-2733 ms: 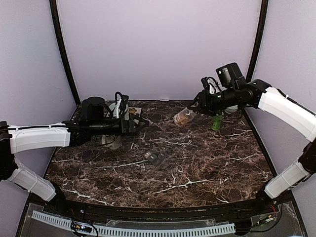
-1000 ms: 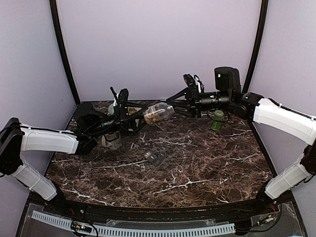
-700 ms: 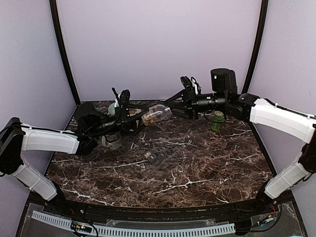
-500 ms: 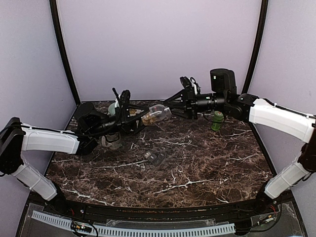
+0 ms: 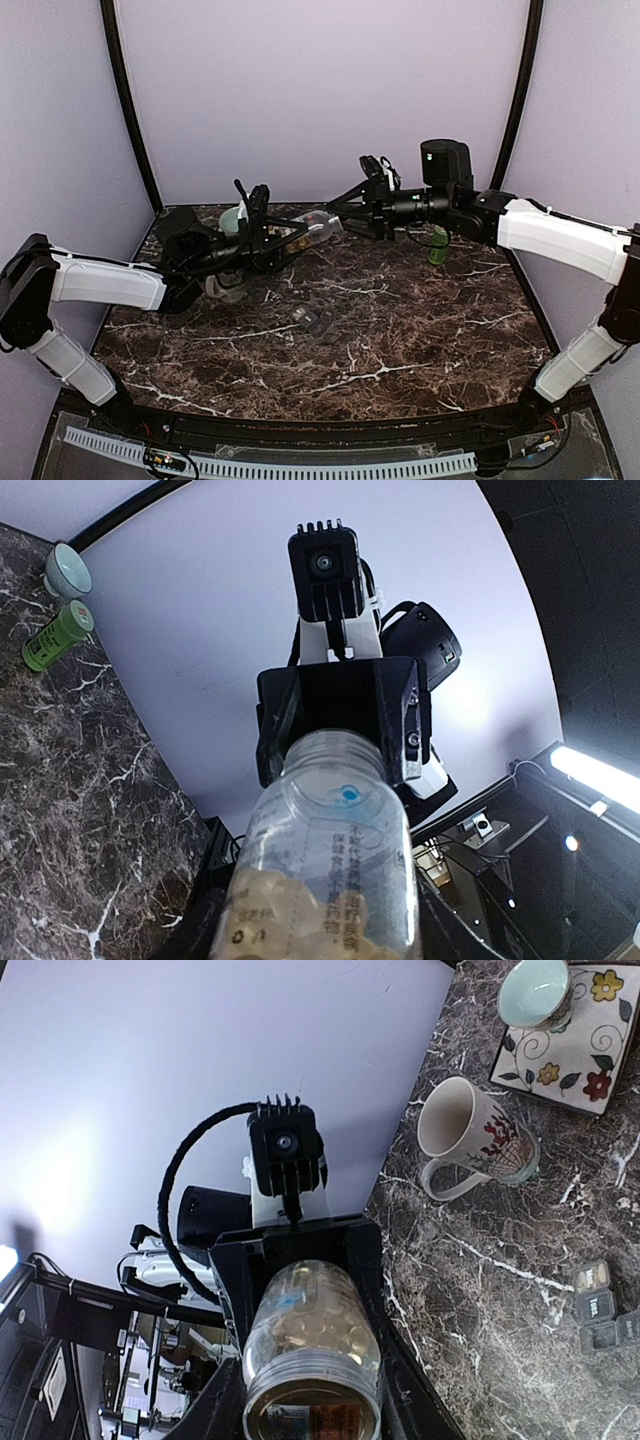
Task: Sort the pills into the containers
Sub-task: Pass from the right arm to the left
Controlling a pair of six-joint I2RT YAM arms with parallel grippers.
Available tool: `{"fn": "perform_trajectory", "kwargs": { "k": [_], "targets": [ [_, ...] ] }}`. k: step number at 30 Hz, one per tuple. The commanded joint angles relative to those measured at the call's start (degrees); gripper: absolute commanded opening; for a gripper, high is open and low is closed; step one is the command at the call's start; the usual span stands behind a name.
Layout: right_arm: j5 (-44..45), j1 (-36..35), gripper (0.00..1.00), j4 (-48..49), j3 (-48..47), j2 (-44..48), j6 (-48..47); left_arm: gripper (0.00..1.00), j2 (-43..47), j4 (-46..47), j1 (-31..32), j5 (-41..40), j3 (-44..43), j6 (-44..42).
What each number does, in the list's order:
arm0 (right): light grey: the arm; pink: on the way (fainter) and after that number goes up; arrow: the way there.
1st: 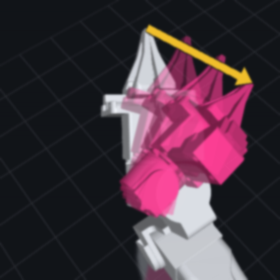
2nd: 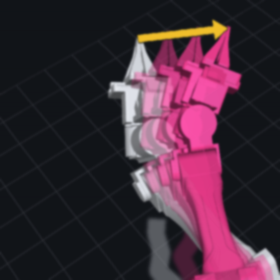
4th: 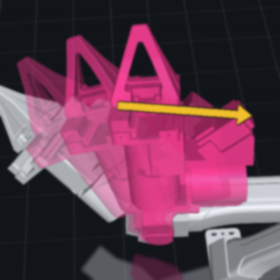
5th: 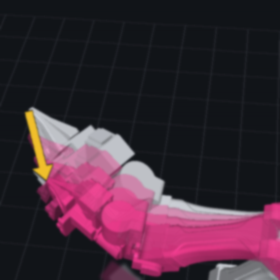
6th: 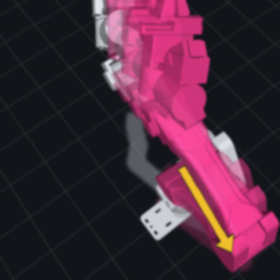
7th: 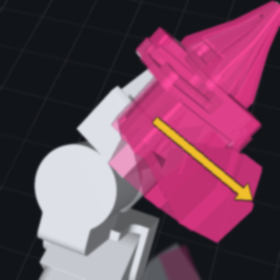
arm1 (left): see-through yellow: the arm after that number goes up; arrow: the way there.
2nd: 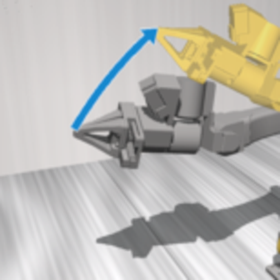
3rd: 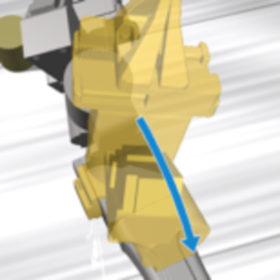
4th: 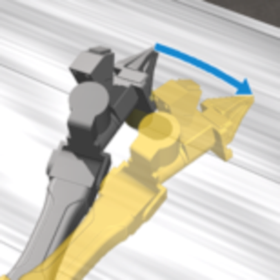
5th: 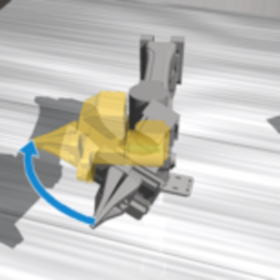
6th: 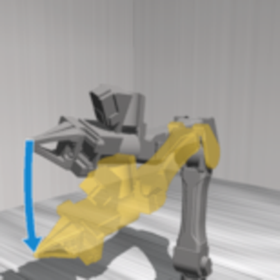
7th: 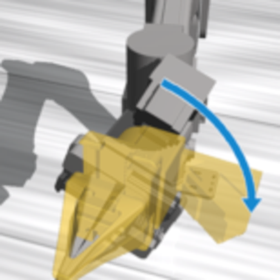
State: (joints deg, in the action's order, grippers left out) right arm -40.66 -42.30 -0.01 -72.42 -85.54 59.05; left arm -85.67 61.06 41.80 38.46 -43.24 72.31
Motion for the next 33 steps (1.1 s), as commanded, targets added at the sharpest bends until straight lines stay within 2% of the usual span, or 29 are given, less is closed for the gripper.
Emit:
{"fn": "perform_trajectory", "kwargs": {
  "k": [1,7,11,17,24,29,33],
  "targets": [
    [-1.3,-0.6,0.00,2.1,-1.6,-1.1,-0.4,0.53,-0.2,4.1,0.2,1.7,-2.2,0.3],
    [-2.7,-0.5,0.00,0.0,-2.5,-2.1,-3.8,0.26,-0.5,6.0,0.3,2.1,-2.3,1.4],
    [-3.6,-0.5,0.00,-1.6,-3.1,-2.7,-7.6,0.15,0.7,6.0,0.2,2.4,-2.0,1.5],
    [-4.7,-0.5,0.00,-7.8,-5.1,-2.7,-18.8,0.05,1.9,7.7,0.1,3.3,-1.9,3.5],
    [-6.2,-0.6,0.00,-12.6,-5.1,-0.8,-32.7,0.00,0.5,14.4,0.1,3.6,-3.4,9.4],
    [-7.5,-0.7,0.00,-12.7,-2.9,1.5,-38.4,0.00,-1.0,19.4,0.2,3.6,-4.8,13.6],
    [-5.4,-1.3,0.00,-15.4,-2.8,2.8,-43.2,0.00,-2.9,24.3,0.5,6.3,-5.9,17.1]
  ]
}}
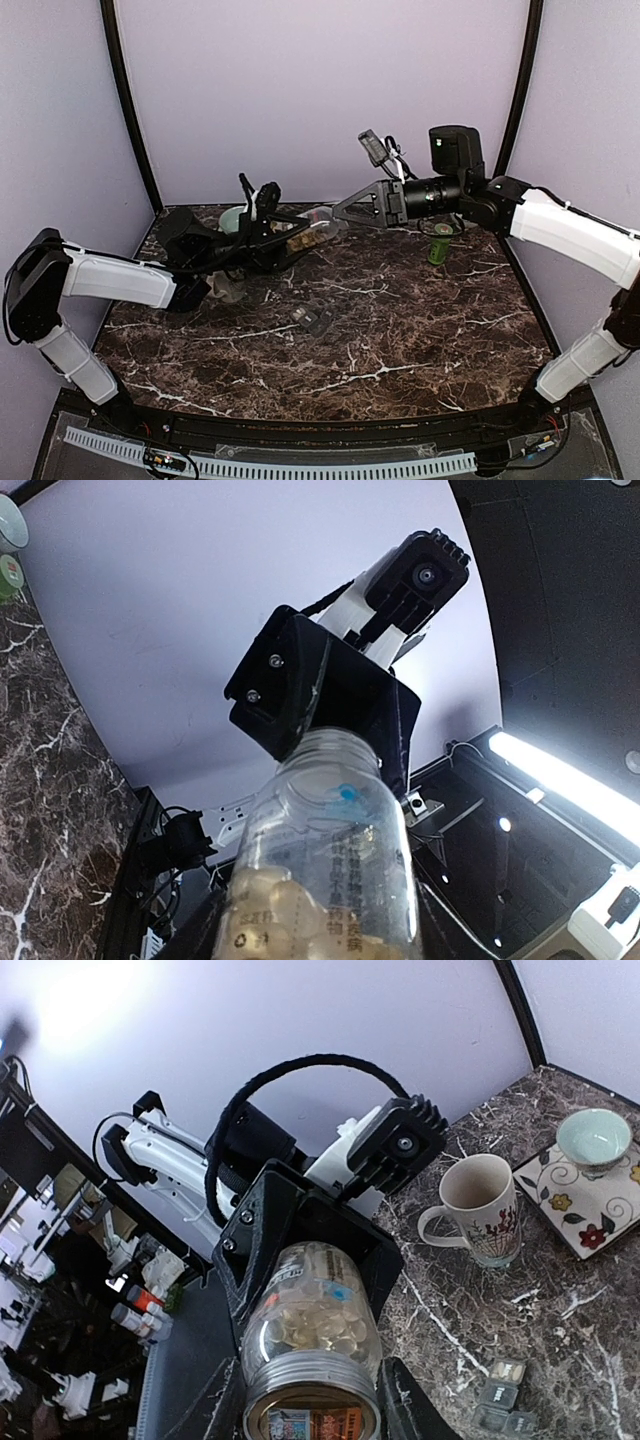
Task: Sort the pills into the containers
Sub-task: Pass from the right arm to the left, then unscrew the lid of the pill bottle.
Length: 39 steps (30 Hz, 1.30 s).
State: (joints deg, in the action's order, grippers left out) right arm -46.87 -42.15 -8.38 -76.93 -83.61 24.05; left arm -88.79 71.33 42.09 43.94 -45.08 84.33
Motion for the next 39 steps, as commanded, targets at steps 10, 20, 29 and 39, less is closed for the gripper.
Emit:
{"fn": "perform_trajectory", "kwargs": {
  "k": [10,20,29,39],
  "targets": [
    [4.7,-3.0,0.20,-8.5,1.3,3.0,-9.2,0.00,2.4,5.1,1.2,2.8,-5.2,-1.2],
    [2.7,-2.7,0.78,-1.1,0.5,3.8,1.8,0.00,9.2,-15.1,1.2,0.4,-4.5,-17.6],
    [2.5,-1.3,0.85,3.2,-0.4,3.3,15.4,0.00,10.9,-25.6,1.3,0.4,-6.1,-27.9],
    [6.4,-0.3,0.78,-7.5,-3.1,-0.1,20.0,0.00,13.0,-35.3,1.2,-2.8,-8.5,-38.3]
  ]
}}
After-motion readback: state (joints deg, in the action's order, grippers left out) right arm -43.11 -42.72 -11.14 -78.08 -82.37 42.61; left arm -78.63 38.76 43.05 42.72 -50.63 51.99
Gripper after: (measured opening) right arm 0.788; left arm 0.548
